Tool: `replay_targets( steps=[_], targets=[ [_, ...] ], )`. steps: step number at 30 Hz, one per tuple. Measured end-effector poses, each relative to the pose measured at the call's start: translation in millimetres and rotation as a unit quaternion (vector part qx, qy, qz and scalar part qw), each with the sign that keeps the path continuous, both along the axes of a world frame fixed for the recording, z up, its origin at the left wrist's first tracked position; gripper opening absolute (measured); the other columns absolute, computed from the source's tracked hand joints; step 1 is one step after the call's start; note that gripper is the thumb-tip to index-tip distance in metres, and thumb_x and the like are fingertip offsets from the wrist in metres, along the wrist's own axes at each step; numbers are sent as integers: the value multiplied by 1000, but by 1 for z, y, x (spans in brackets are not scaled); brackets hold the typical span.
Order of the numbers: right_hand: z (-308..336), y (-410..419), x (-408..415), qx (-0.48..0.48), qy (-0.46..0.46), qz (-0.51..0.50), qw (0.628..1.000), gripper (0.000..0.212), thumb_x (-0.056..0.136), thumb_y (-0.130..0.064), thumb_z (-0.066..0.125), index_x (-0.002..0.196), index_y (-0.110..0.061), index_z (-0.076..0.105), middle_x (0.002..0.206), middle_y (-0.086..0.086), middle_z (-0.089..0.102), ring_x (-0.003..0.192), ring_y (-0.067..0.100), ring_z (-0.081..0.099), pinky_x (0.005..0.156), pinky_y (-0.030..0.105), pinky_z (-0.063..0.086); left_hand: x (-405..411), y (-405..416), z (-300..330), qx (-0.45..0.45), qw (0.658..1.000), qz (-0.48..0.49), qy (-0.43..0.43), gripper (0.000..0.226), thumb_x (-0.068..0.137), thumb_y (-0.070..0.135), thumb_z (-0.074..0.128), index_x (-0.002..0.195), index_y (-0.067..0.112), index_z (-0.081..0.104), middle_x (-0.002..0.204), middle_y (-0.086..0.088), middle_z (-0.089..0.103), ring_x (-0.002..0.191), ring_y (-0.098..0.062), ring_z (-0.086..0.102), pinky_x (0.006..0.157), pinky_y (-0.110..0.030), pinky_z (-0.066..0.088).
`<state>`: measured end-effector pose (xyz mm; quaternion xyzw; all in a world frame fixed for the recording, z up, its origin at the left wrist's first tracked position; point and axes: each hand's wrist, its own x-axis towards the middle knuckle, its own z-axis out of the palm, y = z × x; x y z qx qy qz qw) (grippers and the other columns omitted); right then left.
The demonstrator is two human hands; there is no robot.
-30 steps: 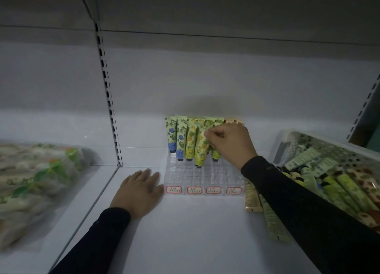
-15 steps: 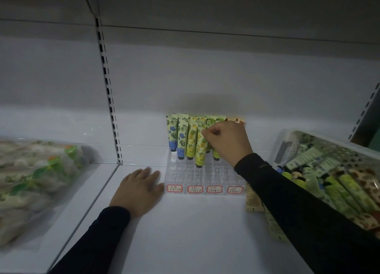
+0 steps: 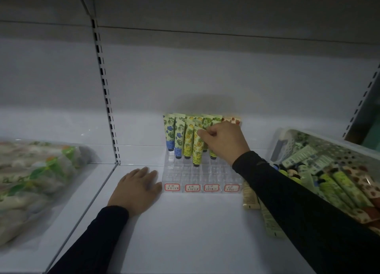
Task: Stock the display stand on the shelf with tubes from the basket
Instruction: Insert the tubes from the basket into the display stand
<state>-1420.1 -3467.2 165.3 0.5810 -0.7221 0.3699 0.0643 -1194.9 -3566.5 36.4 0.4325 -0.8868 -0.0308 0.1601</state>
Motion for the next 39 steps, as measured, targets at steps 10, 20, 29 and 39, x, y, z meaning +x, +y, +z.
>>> replay_targets(
  steps=[10,20,29,39],
  targets=[
    [10,33,-8,-40,5,-16,999,59,94,-51,51,69,0,68,67,15,66,69,25,61,70,26,45,1,29,26,73,992,45,94,56,83,47,37,101,4,66,105,-7,67,103,-24,58,82,-29,40],
    [-10,118,-35,11,-1,-9,1000,36,94,-49,50,107,-23,72,110,-6,69,91,5,60,78,19,41,-2,77,57,9,966,27,256,40,97,31,56,133,14,60,138,-4,59,121,-24,56,101,-30,38],
    [-51,200,-89,77,43,-50,995,49,93,-48,54,126,-12,61,126,8,58,121,21,50,101,29,40,-91,166,64,32,972,-199,123,49,97,46,51,138,20,53,139,1,55,127,-17,49,96,-18,32],
    [-63,233,-108,326,138,15,935,67,90,-49,58,148,-24,35,152,1,30,138,19,28,114,31,24,-161,201,38,8,972,-231,-39,59,86,55,31,121,17,59,111,-11,60,98,-35,56,86,-44,48]
  ],
)
